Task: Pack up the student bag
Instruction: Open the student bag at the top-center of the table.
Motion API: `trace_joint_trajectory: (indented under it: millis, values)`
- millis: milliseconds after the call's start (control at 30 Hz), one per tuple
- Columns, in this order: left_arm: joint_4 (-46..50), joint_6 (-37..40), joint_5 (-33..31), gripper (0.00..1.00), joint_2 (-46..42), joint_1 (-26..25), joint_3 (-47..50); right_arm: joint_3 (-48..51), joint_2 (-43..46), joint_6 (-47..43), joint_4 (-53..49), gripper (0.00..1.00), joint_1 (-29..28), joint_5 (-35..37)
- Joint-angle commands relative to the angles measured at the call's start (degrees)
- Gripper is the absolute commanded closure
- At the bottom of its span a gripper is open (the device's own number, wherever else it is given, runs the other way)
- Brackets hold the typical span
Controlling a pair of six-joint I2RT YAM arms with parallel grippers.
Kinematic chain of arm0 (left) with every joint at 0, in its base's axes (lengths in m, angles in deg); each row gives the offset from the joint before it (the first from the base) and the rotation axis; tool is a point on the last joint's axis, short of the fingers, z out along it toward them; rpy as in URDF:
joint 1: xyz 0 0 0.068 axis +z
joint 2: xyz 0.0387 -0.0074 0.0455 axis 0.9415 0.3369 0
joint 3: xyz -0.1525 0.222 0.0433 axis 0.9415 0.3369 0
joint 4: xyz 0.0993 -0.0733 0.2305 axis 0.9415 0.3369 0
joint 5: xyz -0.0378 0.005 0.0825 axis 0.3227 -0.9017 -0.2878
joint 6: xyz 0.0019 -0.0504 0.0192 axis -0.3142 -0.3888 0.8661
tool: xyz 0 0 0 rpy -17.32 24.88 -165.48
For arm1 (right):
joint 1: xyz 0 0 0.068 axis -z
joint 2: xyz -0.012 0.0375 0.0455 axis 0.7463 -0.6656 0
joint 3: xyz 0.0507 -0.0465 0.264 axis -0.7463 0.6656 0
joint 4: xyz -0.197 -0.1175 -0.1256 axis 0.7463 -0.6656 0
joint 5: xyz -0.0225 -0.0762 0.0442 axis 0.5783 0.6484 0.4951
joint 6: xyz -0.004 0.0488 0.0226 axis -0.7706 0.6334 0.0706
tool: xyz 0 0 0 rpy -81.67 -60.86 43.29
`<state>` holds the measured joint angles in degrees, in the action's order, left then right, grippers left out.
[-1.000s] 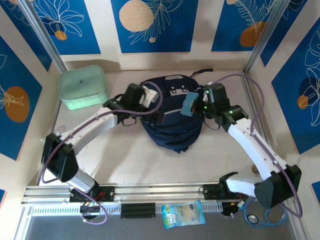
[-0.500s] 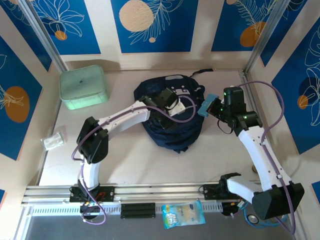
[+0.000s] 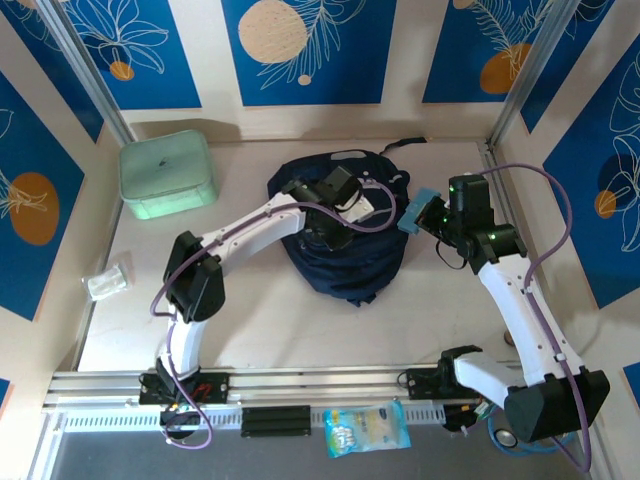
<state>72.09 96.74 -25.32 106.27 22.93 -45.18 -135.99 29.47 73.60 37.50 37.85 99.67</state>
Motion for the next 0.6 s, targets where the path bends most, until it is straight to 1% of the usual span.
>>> trace_joint_trajectory:
  millis: [0,200,300,433,567]
  values:
    - [-0.01,-2.61,3.74,0.83,-2.43,2.28,-2.36,0.67,1.99,1.60,-0.28,0.93,0.31,1.57]
    - [-1.92,-4.53,6.69,0.89,-4.78,3.31,-1.62,1.33,4.66,2.49,-1.49,0.92,1.01,3.47]
    - [-4.73,-4.93,7.54,0.92,-7.30,3.30,-0.16,1.49,5.98,2.50,-1.69,0.92,1.85,3.18]
    - [-8.97,-6.34,7.41,0.93,-10.49,3.36,1.17,2.87,7.22,3.37,0.17,0.92,2.21,-1.36]
    - [-14.21,-7.83,8.52,0.93,-12.73,3.34,3.02,6.17,8.29,8.05,3.49,0.92,2.15,-8.38]
